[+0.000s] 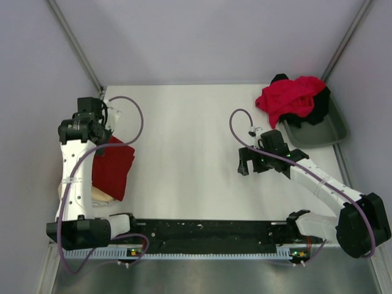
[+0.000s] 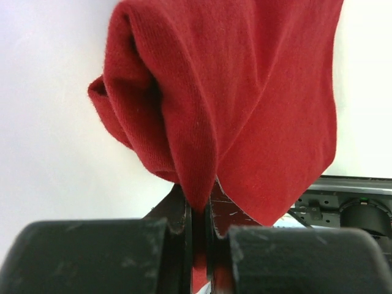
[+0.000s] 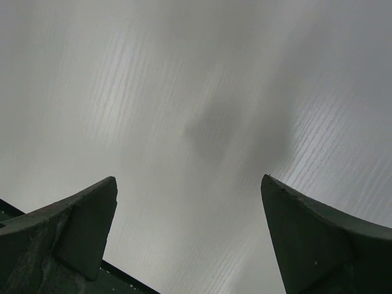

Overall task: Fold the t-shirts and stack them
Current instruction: Put the neatly folded tshirt into the corner of the board with the left arm

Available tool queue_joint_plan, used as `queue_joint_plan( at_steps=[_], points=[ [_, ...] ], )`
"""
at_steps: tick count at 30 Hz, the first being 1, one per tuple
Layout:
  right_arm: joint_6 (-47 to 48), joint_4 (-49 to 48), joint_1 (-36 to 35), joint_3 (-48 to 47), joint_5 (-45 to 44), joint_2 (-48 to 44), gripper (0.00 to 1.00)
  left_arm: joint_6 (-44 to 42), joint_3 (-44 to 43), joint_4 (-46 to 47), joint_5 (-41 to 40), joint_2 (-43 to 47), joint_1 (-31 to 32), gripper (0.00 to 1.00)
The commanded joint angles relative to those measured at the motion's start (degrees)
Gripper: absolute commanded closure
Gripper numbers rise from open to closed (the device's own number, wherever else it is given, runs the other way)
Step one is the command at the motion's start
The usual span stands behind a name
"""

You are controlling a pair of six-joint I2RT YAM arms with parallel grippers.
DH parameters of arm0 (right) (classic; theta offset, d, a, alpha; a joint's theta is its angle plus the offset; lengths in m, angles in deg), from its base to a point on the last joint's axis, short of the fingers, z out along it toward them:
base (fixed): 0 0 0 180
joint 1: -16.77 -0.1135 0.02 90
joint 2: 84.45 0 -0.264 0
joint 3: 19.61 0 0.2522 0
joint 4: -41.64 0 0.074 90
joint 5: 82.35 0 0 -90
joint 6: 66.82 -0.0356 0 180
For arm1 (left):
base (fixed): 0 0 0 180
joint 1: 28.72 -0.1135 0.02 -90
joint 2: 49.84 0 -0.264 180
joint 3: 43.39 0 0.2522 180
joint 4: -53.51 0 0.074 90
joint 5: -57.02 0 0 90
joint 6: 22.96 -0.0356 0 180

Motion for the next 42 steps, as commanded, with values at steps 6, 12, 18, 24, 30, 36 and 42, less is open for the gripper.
queue_joint_plan(
  at_steps=[6, 12, 18, 24, 30, 36, 42],
  points=[
    [1.95, -0.51, 0.38, -0.3, -0.75, -1.63, 0.01, -7.5, 4.78, 10.18, -5.26, -0.25, -9.69, 1.0],
    [2.04, -0.42, 0.29, -0.3, -0.66, -1.46, 0.01, -11.45, 9.97, 21.34, -6.58, -3.5, -17.95, 1.0],
    [2.21, -0.42, 0.38, -0.39, -0.58, -1.11, 0.01, -13.92, 12.7, 29.62, -5.44, -7.19, -24.11, 1.0],
    [2.39, -0.42, 0.38, -0.47, -0.14, -1.2, 0.01, -15.06, 14.99, 35.07, -7.28, -10.09, -27.63, 0.08],
    [2.39, -0.42, 0.38, -0.74, 0.13, -0.93, 0.01, -18.58, 15.51, 40.44, -10.27, -6.32, -26.41, 0.04],
    [1.69, -0.33, 0.38, -1.53, -3.64, -1.37, 0.01, -15.69, 17.45, 30.98, 0.68, -1.05, -17.2, 0.11],
    [1.25, -3.84, 1.17, 0.14, -8.75, -4.88, 0.01, -6.03, 23.33, 30.05, 14.66, 6.86, 3.45, 0.02]
  ],
)
